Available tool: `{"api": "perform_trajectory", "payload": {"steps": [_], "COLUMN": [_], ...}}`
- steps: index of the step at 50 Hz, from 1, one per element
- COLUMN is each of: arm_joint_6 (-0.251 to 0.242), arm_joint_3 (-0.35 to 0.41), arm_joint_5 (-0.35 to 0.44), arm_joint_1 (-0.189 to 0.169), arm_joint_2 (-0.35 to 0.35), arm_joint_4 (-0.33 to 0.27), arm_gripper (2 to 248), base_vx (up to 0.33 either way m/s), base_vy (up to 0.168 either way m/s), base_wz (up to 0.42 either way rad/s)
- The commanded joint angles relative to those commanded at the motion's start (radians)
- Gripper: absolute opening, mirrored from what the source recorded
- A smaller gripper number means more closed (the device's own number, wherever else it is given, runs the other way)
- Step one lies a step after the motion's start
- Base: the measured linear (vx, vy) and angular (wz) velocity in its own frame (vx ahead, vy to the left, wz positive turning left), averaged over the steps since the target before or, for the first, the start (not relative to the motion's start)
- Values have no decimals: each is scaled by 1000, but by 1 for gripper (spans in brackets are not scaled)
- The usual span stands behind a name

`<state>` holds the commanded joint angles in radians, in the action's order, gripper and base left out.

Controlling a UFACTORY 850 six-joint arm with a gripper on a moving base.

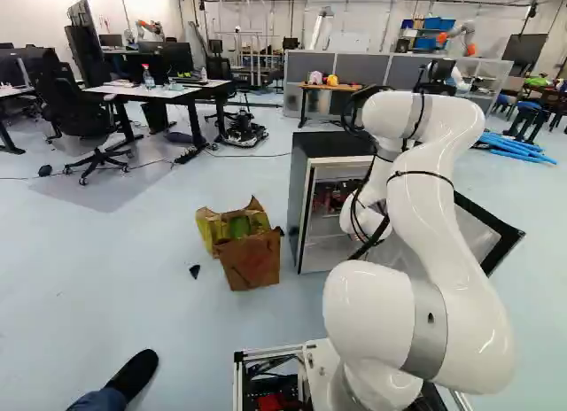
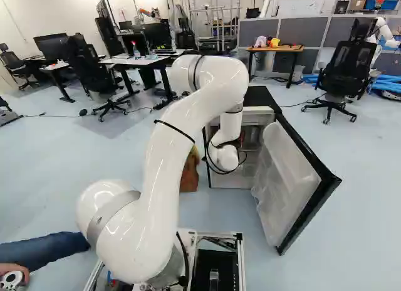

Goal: Grab a drink from the fridge

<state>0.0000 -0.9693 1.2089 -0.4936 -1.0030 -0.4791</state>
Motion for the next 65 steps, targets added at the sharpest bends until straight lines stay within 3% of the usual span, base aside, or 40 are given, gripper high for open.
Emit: {"api": "perform_trajectory", "payload": {"steps": [65], "arm_joint_6": [0], "arm_joint_3": [440], "arm_joint_5": [0], "arm_joint_1": [-90], "arm_joint_2": [404], "arm_joint_4": [0], "arm_gripper": [93], "base_vx": [0], "base_vy": [0], "base_wz": [0]}}
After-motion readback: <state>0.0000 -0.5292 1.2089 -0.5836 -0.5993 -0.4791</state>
